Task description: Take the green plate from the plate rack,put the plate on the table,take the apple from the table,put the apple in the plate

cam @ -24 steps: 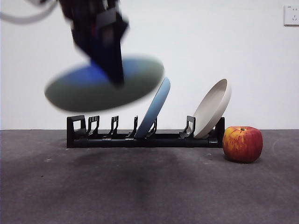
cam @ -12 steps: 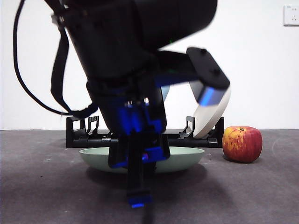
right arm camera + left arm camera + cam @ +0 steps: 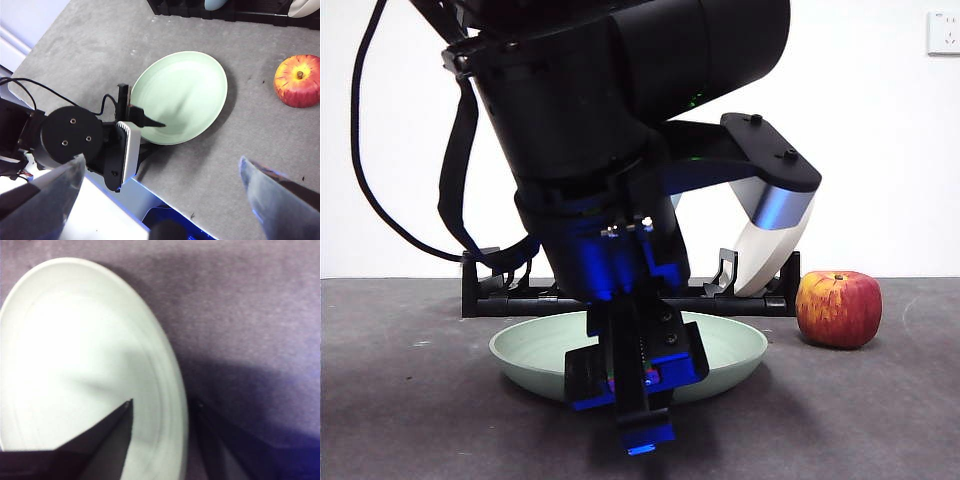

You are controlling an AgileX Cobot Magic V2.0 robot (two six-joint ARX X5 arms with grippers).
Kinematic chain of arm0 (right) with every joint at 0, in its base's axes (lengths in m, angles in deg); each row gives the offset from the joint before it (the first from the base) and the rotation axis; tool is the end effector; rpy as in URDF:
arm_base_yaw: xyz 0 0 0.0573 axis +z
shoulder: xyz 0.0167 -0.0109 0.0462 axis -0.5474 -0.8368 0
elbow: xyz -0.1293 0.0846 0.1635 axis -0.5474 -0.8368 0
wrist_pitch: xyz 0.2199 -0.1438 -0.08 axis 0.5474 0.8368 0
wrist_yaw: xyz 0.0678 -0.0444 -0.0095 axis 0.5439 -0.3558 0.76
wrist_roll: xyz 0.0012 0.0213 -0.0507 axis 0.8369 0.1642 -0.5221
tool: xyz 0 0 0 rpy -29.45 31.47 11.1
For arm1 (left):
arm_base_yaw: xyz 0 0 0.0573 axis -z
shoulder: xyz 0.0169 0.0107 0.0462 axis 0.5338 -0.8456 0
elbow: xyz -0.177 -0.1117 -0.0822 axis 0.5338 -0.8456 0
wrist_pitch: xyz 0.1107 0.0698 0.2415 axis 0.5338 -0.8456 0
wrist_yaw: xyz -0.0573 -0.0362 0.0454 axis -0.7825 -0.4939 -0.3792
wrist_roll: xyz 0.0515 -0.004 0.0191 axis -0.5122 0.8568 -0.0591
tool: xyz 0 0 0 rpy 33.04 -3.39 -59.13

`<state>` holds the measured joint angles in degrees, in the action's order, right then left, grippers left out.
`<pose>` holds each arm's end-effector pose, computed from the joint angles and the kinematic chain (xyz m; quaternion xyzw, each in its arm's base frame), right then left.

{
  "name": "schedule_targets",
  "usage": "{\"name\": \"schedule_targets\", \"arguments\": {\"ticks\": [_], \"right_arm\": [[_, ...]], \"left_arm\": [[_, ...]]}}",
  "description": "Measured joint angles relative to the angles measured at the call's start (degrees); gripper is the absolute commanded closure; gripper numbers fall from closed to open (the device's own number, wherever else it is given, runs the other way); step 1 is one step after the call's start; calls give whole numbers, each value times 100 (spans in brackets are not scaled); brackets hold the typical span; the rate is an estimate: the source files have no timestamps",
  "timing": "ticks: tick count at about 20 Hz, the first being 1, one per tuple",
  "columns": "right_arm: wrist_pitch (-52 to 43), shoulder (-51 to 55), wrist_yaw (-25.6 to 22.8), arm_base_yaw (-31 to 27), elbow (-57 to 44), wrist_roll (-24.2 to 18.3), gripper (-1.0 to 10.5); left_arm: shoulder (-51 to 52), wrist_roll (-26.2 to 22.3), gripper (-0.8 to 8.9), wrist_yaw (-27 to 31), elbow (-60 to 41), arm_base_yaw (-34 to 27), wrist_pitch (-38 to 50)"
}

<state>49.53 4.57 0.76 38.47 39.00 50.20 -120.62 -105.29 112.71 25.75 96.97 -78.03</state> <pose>0.1596 0.0337 0.3103 0.0621 0.3607 0.3538 0.8607 0.1543 -0.2945 0.0914 0.5344 0.2806 -0.3557 0.7135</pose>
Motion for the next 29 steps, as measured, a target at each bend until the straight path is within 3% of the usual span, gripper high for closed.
{"name": "schedule_targets", "arguments": {"ticks": [8,12,18,27,29], "right_arm": [[-107,-205,-155,0,0,0,256],[-855,-745,-807,0,0,4,256],[-1904,-2138,-1665,221,9,131,248],[-3495,-4079,-3082,927,9,103,215],[-3735,-4371,-3150,929,9,66,214]], "left_arm": [[1215,807,593,-105,887,9,-1180],[2087,1469,593,-107,1506,9,-1882],[3292,1928,593,-107,1683,7,-2540],[3679,2417,593,-109,1683,7,-3250],[3679,2522,593,-111,1683,9,-3289]]}}
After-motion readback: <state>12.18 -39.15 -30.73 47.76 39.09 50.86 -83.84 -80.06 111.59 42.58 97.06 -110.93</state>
